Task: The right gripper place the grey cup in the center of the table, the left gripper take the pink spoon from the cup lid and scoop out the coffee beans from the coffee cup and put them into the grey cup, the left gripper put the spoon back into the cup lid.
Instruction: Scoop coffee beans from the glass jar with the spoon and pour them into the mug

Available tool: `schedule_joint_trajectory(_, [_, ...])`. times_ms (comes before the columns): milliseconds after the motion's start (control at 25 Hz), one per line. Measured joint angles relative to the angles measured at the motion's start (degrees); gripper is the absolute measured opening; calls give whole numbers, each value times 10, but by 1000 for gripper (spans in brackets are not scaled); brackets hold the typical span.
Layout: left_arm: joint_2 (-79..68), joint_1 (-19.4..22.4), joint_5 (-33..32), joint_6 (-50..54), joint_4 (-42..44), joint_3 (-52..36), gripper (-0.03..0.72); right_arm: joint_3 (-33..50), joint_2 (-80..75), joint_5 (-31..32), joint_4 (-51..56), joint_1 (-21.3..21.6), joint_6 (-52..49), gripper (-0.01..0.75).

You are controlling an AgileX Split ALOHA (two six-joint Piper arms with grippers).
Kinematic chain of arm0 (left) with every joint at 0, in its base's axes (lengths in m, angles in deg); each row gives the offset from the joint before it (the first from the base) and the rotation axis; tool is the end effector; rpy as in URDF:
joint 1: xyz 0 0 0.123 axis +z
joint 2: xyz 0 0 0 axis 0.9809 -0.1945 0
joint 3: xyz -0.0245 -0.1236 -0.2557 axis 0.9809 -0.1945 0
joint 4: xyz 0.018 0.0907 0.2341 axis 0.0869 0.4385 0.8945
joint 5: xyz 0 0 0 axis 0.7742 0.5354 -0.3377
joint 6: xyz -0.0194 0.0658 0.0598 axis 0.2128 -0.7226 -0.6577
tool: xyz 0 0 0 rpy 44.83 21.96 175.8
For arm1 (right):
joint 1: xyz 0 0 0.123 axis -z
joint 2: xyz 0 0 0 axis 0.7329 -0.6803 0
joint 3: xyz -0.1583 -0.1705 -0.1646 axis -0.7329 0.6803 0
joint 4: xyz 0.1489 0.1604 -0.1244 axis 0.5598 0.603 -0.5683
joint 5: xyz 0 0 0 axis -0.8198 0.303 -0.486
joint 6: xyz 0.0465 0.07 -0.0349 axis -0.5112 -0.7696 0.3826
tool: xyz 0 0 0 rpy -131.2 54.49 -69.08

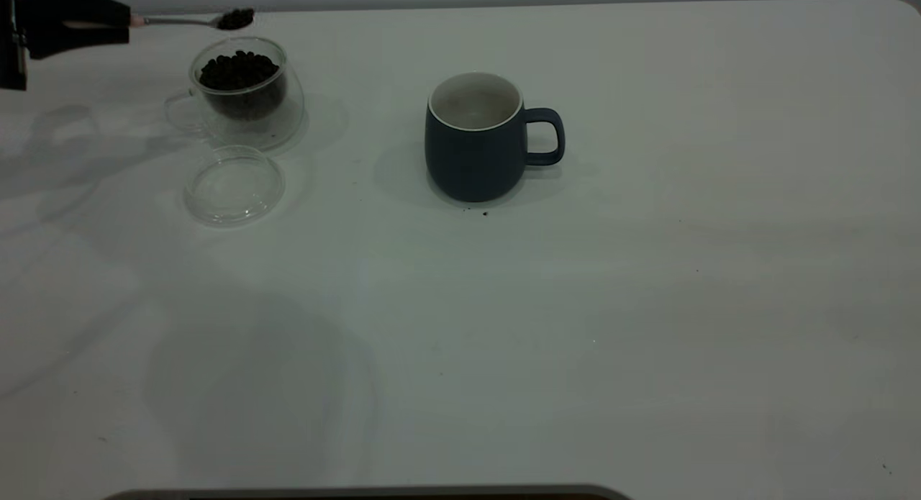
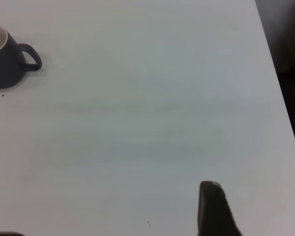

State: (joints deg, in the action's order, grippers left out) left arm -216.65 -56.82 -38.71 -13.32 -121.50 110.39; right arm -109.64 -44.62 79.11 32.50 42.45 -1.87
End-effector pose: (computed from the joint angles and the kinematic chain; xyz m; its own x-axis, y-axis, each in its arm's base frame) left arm 0.4585 0.0992 0.0553 -0.9009 -0.4085 -0.1469 -0.0817 0.4918 -0.8669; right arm -0.0004 -0.0053 0.2641 -0.5595 0.0203 -0.8286 0.0037 0.9998 0.0220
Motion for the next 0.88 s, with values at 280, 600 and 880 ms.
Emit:
schedule_joint_trajectory(280, [0,-29,-1,3,-1,0,115,0,0,0,0,0,0,455])
schedule_joint_trajectory(600, [0,-96,-2,3,-2,0,115,0,0,0,0,0,0,455])
schedule_joint_trajectory(880, [0,-141,-2,3,-15,0,115,0,0,0,0,0,0,455])
